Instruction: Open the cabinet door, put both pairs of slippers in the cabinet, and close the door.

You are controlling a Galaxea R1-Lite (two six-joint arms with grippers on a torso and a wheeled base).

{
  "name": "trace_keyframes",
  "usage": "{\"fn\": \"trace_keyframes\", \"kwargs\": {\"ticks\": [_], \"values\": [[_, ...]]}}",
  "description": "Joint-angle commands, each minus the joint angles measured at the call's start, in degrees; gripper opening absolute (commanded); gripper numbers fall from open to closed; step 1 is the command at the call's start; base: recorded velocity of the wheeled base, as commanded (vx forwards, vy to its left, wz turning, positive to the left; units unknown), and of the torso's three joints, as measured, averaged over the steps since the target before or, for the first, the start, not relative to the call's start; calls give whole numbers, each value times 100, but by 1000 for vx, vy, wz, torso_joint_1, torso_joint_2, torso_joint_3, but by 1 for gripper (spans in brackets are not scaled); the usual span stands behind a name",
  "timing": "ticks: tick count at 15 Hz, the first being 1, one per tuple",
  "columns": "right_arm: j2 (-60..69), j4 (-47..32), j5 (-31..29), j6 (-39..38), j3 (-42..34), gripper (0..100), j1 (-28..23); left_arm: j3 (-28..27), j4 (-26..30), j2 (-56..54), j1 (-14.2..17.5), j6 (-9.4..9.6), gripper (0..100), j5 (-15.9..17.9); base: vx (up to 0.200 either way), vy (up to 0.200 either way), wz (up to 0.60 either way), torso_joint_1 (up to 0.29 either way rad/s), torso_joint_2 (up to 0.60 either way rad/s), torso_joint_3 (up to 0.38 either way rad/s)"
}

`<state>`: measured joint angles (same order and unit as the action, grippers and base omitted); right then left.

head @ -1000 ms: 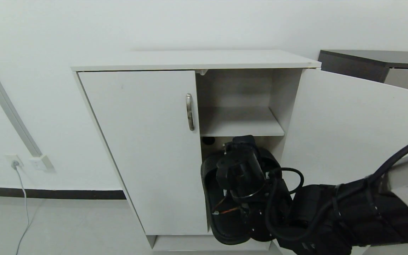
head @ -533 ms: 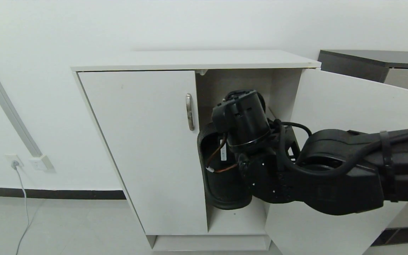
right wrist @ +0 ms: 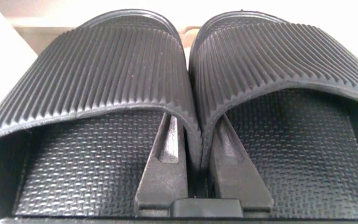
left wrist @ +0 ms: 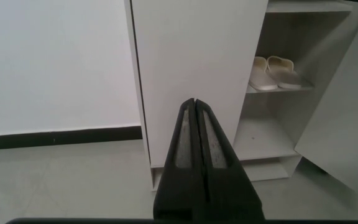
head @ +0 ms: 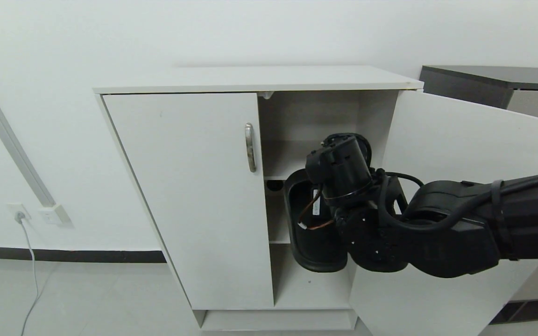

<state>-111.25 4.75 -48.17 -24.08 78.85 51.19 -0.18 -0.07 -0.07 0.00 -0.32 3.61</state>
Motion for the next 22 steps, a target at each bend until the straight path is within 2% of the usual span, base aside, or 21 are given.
{"fn": "trace_keyframes", "kwargs": {"ticks": [1, 2, 11, 22], "values": [[33, 26, -9, 8, -89, 0, -4, 1, -1, 7, 0, -3, 0, 0, 0, 0, 0, 0, 0, 0], [25, 26, -9, 8, -98, 0, -4, 1, -1, 7, 0, -3, 0, 0, 0, 0, 0, 0, 0, 0], [-28, 43, -26, 8, -89, 0, 102, 1, -1, 7, 0, -3, 0, 8, 200, 0, 0, 1, 2, 1], [-432, 254, -17, 131, 201, 0, 5, 1, -1, 7, 0, -21, 0, 0, 18, 0, 0, 1, 0, 0]]}}
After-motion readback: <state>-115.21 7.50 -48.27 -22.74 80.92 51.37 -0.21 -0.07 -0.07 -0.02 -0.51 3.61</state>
